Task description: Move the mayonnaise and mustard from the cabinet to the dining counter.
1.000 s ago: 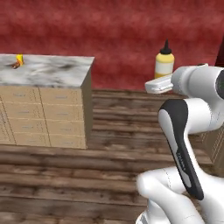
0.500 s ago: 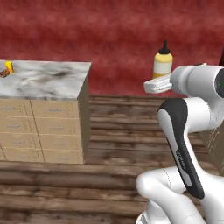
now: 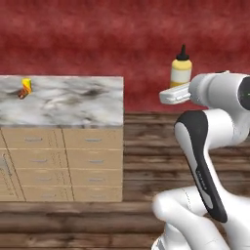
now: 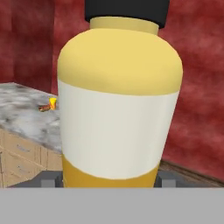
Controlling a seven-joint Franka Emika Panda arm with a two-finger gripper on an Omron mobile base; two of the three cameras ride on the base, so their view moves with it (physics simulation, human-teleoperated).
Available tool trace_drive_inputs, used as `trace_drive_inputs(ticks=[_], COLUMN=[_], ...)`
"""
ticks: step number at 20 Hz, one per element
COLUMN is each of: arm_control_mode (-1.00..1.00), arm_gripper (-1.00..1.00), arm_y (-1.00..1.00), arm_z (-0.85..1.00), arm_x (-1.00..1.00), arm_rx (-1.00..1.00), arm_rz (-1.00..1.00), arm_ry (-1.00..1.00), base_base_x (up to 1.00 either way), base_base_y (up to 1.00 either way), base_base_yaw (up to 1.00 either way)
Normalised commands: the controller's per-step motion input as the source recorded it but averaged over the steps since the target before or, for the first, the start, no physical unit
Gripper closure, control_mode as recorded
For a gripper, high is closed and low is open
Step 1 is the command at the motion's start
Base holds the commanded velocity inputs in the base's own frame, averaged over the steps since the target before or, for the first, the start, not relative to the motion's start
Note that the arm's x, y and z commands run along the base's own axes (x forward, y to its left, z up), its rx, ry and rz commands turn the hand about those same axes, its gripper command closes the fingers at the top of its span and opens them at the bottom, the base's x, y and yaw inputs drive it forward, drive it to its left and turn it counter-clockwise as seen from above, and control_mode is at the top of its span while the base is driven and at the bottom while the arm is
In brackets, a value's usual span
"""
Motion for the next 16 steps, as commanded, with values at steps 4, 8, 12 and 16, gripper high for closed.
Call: trace_drive_inputs(ticks=[4,8,12,16], arm_control_mode=[1.0,1.0,1.0,1.0], arm_gripper=[1.0,1.0,1.0,1.0], arm_y=[0.0,0.0,0.0,0.0], arm_z=[0.0,0.0,0.0,0.0], arm_x=[0.0,0.0,0.0,0.0], arm_rx=[0.0,0.0,0.0,0.0], arm_rz=[0.0,0.0,0.0,0.0], arm_ry=[0.0,0.0,0.0,0.0], base_base_x=[0.9,0.68,0.56,0.58], base_base_y=[0.89,0.92,0.79,0.65], base_base_yaw=[-0.14,-0.13,-0.13,-0.12])
